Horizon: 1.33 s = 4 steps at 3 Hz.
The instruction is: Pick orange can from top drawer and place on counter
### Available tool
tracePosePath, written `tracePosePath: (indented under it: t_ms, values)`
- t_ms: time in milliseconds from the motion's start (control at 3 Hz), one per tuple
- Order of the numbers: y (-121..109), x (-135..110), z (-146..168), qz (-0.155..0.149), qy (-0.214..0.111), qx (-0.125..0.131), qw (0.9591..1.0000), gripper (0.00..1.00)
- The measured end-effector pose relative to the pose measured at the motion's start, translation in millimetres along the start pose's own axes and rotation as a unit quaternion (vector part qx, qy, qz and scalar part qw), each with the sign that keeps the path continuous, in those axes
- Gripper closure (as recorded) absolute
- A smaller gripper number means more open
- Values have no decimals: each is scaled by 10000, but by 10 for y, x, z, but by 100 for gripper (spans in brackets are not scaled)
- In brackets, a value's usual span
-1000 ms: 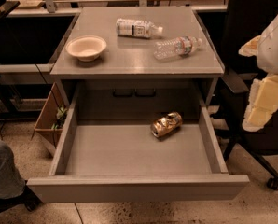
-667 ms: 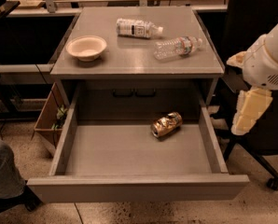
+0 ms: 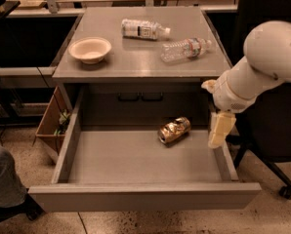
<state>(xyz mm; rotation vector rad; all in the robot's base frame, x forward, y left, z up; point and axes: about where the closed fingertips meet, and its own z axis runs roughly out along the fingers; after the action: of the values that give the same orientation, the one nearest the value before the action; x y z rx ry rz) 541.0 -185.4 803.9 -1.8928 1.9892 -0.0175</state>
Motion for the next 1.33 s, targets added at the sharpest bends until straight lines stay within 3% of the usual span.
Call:
tracePosePath:
  t_ms: [333,1000,1333]
  values:
    - [-33,-10,573,-24,125,-197,9997,0]
    - [-124,-76,1160,-154,-133,-249,9995,0]
    - [-168,-153,1623,-153,-319,-446,9984,0]
